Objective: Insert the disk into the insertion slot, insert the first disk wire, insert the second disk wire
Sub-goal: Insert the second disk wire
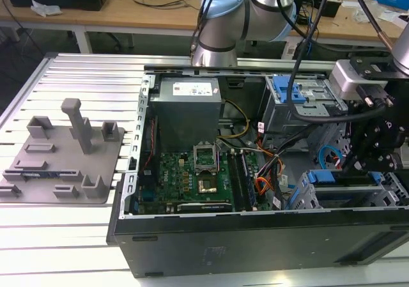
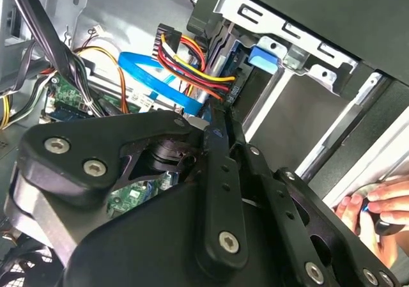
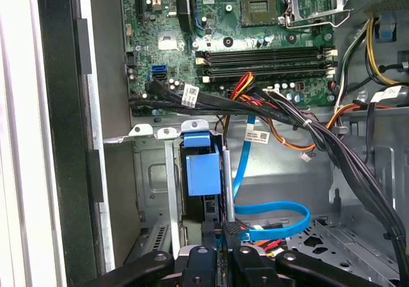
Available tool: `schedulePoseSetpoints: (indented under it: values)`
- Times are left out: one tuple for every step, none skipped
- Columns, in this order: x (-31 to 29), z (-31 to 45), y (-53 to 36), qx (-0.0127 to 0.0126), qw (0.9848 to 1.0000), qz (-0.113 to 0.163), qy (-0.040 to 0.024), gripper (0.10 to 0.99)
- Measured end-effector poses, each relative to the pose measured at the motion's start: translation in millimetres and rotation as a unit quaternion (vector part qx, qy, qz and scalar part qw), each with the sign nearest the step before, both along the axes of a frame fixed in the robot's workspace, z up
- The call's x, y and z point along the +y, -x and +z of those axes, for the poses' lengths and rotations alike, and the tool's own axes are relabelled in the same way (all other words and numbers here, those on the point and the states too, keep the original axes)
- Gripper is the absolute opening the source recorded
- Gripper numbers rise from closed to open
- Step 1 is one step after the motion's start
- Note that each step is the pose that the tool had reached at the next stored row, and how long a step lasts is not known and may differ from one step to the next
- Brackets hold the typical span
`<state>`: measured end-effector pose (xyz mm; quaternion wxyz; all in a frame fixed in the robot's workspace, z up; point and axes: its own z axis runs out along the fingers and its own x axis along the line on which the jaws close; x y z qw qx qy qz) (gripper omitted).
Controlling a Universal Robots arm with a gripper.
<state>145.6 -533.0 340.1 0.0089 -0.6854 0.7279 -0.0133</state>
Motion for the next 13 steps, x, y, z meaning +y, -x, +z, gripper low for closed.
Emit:
schedulePoseSetpoints:
  values:
    - [0.0,-0.6,0.0,0.0,1.0,0.0,0.0001,0.161]
    - [0.0,-1.2,0.0,0.0001,1.0,0.0,0.0001,0.161]
    - [-0.1,-1.9,0.0,0.0001,1.0,0.0,0.0002,0.161]
    - [-0.3,-3.5,0.0,0.0002,1.0,0.0,0.0004,0.161]
    - [-0.5,-4.3,0.1,0.0001,1.0,0.0,0.0003,0.161]
    - [-0.4,-4.8,0.2,0.0,1.0,0.0,-0.0002,0.161]
    - [-0.3,-5.1,0.2,0.0,1.0,0.0,-0.0009,0.173]
    - [-0.5,-1.4,0.4,0.0002,1.0,0.0,-0.0012,0.227]
    - [-0.5,7.3,0.4,0.0001,1.0,0.0,-0.0003,0.294]
    - [-0.5,18.0,0.4,0.0002,1.0,0.0,-0.0003,0.42]
    - [-0.5,25.1,0.4,0.0001,1.0,0.0,-0.0001,0.42]
    - [-0.5,36.6,0.4,0.0001,1.0,0.0,-0.0002,0.42]
    - [-0.5,44.3,0.4,0.0001,1.0,0.0,-0.0001,0.42]
